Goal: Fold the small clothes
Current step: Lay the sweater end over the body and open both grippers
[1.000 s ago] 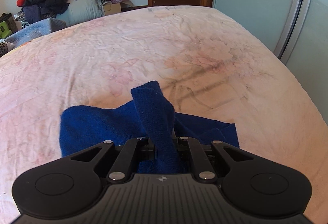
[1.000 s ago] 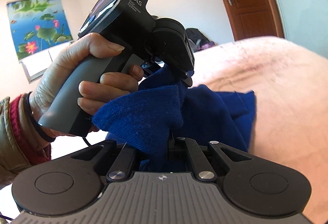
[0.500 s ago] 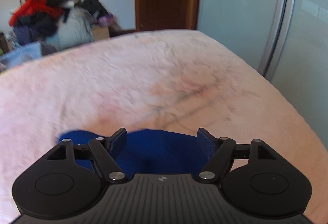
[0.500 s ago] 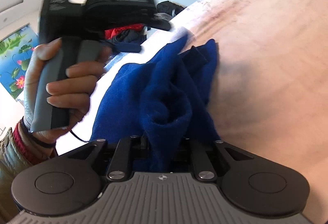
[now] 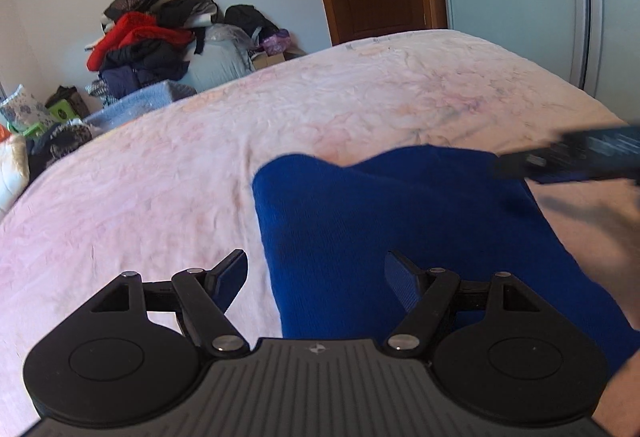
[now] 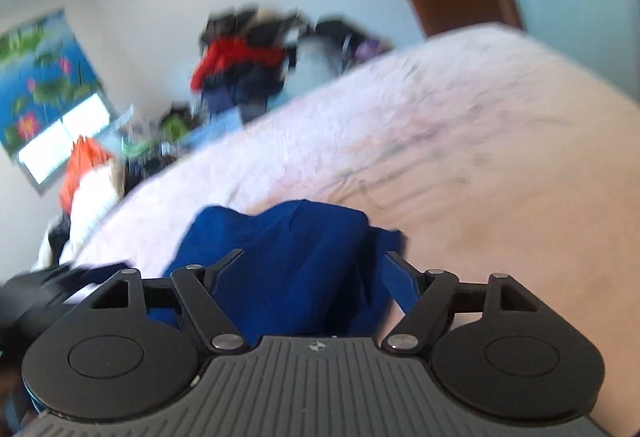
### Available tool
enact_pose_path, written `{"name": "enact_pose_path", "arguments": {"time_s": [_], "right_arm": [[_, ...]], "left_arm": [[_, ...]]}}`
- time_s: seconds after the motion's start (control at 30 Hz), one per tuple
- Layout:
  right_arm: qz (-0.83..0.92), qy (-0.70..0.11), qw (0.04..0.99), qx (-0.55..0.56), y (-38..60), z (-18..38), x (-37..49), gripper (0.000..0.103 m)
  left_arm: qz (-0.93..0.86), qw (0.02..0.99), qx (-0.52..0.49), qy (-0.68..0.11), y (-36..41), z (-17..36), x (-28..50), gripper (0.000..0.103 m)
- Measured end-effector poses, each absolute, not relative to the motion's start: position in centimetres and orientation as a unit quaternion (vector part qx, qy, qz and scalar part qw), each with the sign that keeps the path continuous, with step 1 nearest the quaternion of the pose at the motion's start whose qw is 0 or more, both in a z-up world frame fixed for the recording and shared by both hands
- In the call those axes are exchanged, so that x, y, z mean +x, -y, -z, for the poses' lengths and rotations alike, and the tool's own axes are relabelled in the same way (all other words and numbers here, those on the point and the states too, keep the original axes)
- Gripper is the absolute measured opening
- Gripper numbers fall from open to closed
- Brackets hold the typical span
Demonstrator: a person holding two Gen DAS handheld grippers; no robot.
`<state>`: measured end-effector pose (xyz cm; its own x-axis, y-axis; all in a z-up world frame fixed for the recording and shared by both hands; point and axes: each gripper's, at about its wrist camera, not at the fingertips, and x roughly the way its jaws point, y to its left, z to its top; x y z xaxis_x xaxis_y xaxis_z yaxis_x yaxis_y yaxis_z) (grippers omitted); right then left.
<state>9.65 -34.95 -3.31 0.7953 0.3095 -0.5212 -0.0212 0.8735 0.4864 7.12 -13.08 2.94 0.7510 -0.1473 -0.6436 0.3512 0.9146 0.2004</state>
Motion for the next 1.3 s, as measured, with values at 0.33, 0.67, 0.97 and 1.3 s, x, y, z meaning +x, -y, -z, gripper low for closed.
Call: {"name": "enact_pose_path", "arguments": {"time_s": [0.33,0.67,0.97,1.3], "right_arm": [[-0.08,-0.317,0.924,0.197,33.5,4.3,12.5,0.011],[0.015,-0.246,0.959,0.141,34.2,3.0,10.1,0.036],[-0.075,-0.325,0.943,-0.002,29.4,3.9,12.1,0.052],[-0.086,-0.327,0.941,-0.006,29.2,4.2,9.4,0.069]], "left_arm": [[0.135,0.92,0.151,-0.335,13.0,-1.7,6.3,0.078],[0.109,0.927,0.168,-0.317,13.4,-1.6,4.4,0.078],[0.12,0.926,0.182,-0.309,13.5,-0.3,2.8,0.079],[0.128,0.928,0.177,-0.303,13.2,0.3,2.3,0.08]]}}
